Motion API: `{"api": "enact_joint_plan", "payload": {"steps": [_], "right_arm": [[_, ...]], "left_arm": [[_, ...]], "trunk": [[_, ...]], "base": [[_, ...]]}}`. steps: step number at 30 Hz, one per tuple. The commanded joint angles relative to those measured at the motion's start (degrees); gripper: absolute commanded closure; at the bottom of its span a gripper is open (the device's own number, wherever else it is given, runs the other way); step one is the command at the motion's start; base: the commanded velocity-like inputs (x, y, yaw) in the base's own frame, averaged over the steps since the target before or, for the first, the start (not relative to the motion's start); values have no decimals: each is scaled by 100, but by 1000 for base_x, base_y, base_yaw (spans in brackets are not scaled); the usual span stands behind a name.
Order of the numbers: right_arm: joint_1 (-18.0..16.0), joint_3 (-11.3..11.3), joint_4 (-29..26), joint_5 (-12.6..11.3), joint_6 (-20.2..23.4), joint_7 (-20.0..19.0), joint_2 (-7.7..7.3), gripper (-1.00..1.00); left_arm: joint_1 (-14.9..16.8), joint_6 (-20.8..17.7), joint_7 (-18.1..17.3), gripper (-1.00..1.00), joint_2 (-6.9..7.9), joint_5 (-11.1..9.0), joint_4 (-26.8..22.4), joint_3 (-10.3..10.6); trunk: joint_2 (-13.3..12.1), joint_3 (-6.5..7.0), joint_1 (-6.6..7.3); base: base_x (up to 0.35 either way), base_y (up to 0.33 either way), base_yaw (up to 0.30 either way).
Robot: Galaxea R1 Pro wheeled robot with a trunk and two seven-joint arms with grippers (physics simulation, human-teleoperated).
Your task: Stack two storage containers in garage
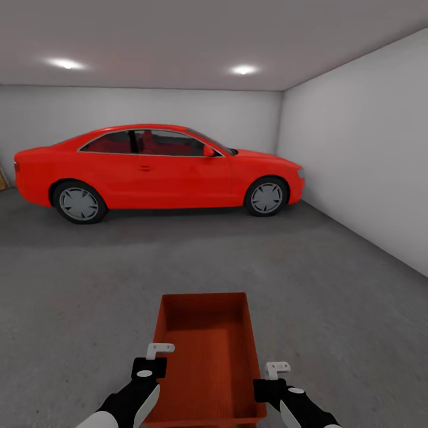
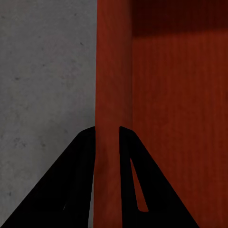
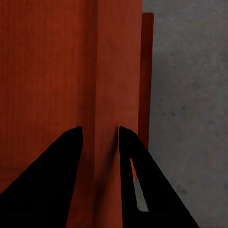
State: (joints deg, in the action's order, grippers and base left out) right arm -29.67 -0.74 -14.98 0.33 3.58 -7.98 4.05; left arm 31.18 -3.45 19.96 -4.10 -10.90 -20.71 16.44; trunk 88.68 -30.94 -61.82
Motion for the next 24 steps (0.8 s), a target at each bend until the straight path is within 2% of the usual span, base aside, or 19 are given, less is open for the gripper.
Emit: {"api": "enact_joint_plan", "payload": {"steps": [1, 24], "right_arm": [[-3, 0, -113, -6, -428, -37, -1, 100], [-3, 4, -110, -4, -428, -37, 8, 100]], "left_arm": [[-1, -33, 43, 100, 6, -213, 9, 158], [-6, -33, 43, 100, 6, -219, 5, 158]], "trunk": [[4, -16, 1], [4, -225, 1]], "base": [[0, 0, 0], [0, 0, 0]]}}
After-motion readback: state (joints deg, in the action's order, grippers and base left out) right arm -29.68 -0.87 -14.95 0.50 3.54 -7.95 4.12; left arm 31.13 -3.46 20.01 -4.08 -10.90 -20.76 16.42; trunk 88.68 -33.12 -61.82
